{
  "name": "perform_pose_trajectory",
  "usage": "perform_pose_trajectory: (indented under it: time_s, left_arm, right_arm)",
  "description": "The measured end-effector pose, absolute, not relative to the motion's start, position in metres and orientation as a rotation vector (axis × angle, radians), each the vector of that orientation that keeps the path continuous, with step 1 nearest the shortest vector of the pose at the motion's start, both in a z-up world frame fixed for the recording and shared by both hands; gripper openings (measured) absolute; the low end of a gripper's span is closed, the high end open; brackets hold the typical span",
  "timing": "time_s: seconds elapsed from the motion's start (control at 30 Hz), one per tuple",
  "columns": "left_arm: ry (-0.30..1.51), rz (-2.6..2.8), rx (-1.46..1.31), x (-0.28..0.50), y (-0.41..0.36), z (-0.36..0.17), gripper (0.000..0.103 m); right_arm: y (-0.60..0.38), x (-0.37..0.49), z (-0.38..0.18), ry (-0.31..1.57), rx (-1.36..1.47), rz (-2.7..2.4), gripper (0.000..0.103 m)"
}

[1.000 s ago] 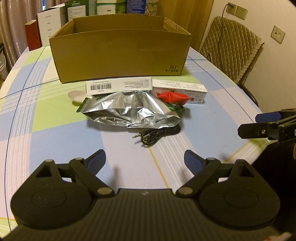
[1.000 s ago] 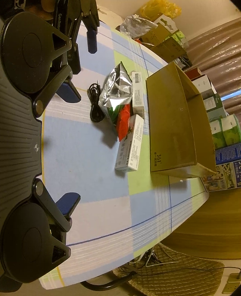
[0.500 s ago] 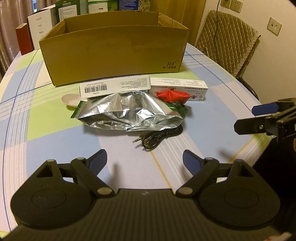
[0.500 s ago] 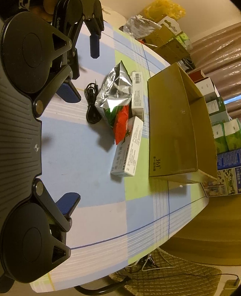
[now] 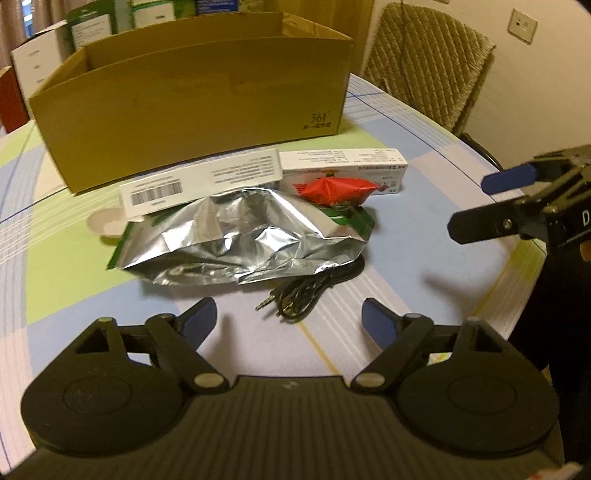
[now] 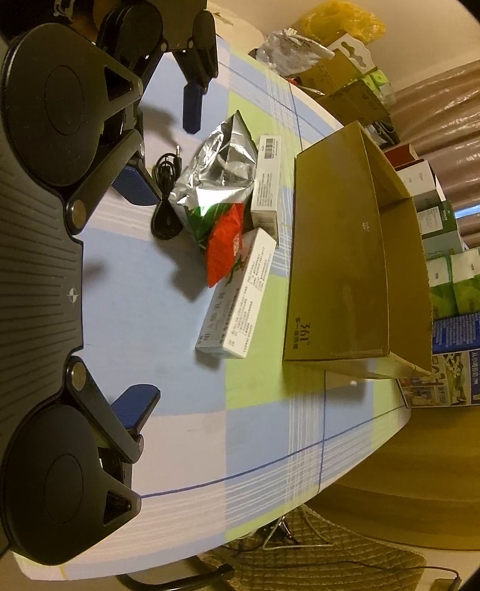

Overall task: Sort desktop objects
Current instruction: 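Grasp the black audio cable with the left tool while the right tool reaches the red candy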

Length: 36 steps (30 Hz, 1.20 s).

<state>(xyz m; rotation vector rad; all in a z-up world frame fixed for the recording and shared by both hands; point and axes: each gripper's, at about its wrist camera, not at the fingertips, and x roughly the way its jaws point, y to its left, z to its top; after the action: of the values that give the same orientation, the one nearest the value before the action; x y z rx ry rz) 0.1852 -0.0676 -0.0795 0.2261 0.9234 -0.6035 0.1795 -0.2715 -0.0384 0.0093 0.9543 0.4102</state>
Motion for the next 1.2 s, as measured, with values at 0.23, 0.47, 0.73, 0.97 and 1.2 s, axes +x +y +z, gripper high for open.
perform_pose_trajectory:
  time_s: [0.23,0.47,0.73,0.97,1.2]
  left_arm:
    - [0.937,-0.669,0.270,0.195,-0.081,-0.091,0.068]
    - [0.921,-0.688,0.292,0.191,-0.091,-0.094,0.047]
    - [0.928,-0.659,0.306,0.178,-0.084,-0.089,0.017]
    - [0.958,-0.539,0.271,0.165,-0.064,-0.086,0.017]
    - [0.973,-0.503,0.218,0.159,-0.053,-0.085,0.018]
  right_arm:
    - [-0.273,0.190,-0.046,0.969,0.008,0.395,0.101]
    - [-0.270,0.197,-0.049,0.972,-0.004,0.406,0.101]
    - [-0.255,0.204,-0.050,0.951,-0.022,0.451,0.101]
    - [-0.236,0.217,-0.050,0.920,-0.061,0.540,0.086]
    - [-0.223,0.242,-0.059,0.932,-0.073,0.628,0.066]
